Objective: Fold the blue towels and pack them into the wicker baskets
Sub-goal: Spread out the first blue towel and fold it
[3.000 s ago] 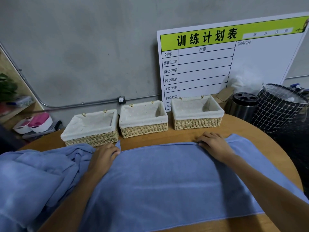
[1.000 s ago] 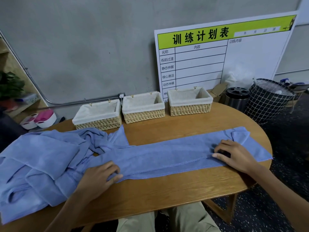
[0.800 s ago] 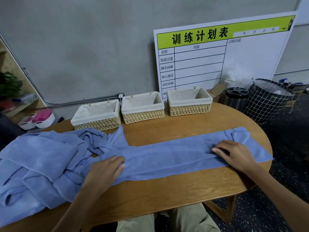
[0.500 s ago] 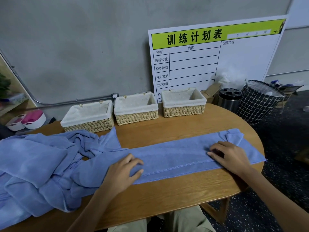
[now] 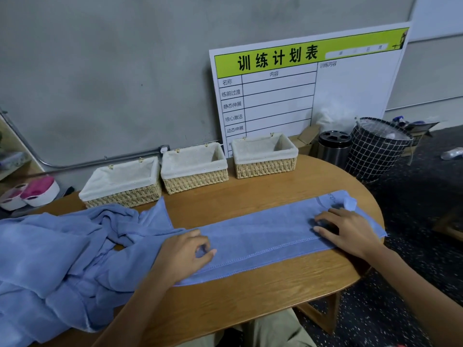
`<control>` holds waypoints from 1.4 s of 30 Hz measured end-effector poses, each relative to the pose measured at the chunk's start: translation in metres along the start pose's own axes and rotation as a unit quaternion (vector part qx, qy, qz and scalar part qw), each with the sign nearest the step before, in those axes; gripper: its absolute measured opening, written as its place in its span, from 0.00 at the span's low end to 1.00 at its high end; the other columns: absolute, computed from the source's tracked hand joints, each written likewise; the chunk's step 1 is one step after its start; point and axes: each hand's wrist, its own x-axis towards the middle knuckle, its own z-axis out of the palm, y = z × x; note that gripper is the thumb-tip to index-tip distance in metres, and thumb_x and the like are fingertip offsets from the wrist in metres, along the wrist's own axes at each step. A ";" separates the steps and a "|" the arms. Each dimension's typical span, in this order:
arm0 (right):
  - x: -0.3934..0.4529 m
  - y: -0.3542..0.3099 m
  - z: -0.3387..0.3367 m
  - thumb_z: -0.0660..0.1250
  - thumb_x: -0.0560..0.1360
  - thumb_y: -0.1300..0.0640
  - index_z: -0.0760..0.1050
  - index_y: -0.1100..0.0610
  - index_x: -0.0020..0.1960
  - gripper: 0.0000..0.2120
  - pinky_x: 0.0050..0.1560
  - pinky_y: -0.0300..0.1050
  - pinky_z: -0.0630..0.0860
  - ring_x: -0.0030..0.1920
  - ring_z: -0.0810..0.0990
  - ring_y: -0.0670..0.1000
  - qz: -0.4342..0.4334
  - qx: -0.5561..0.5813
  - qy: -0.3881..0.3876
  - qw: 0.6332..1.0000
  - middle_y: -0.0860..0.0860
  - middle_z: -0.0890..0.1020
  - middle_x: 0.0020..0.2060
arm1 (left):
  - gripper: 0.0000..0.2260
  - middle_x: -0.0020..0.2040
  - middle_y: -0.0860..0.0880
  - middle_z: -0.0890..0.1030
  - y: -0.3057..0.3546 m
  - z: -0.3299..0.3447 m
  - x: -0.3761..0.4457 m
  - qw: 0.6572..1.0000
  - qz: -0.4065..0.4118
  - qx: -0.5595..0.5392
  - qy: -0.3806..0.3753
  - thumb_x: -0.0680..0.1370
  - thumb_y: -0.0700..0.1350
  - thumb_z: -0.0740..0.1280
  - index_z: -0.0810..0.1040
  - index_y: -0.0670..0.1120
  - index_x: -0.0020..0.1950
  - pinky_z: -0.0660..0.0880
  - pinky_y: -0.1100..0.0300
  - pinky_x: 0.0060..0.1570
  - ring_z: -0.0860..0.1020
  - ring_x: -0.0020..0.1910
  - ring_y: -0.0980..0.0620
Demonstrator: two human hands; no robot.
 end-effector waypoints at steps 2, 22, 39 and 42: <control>-0.002 0.002 -0.005 0.54 0.78 0.33 0.79 0.46 0.52 0.22 0.32 0.43 0.72 0.42 0.78 0.46 -0.003 0.035 0.003 0.999 0.40 0.79 0.42 | 0.16 0.38 0.57 0.71 0.024 0.001 0.028 1.000 0.015 -0.004 0.005 0.79 0.65 0.56 0.77 0.56 0.43 0.67 0.60 0.33 0.73 0.36 0.57; -0.036 0.103 -0.041 0.71 0.75 0.56 0.78 0.44 0.61 0.16 0.51 0.43 0.73 0.53 0.74 0.48 0.155 0.104 -0.083 0.979 0.42 0.74 0.52 | 0.06 0.47 0.55 0.78 0.220 0.089 0.269 0.958 0.222 -0.131 -0.126 0.79 0.48 0.68 0.84 0.53 0.54 0.76 0.51 0.49 0.78 0.46 0.53; -0.046 0.087 -0.039 0.66 0.80 0.58 0.80 0.51 0.52 0.05 0.44 0.40 0.73 0.48 0.78 0.44 0.132 0.140 0.023 0.981 0.40 0.73 0.48 | 0.07 0.55 0.51 0.71 0.246 0.103 0.326 0.952 0.236 -0.080 -0.177 0.81 0.49 0.67 0.80 0.55 0.59 0.73 0.52 0.50 0.74 0.53 0.49; -0.051 0.080 -0.043 0.67 0.79 0.62 0.80 0.53 0.51 0.05 0.45 0.35 0.72 0.48 0.78 0.44 0.140 0.151 0.044 0.978 0.43 0.74 0.48 | 0.03 0.52 0.53 0.72 0.246 0.100 0.333 0.943 0.237 -0.166 -0.168 0.79 0.47 0.70 0.81 0.55 0.49 0.74 0.50 0.52 0.75 0.50 0.52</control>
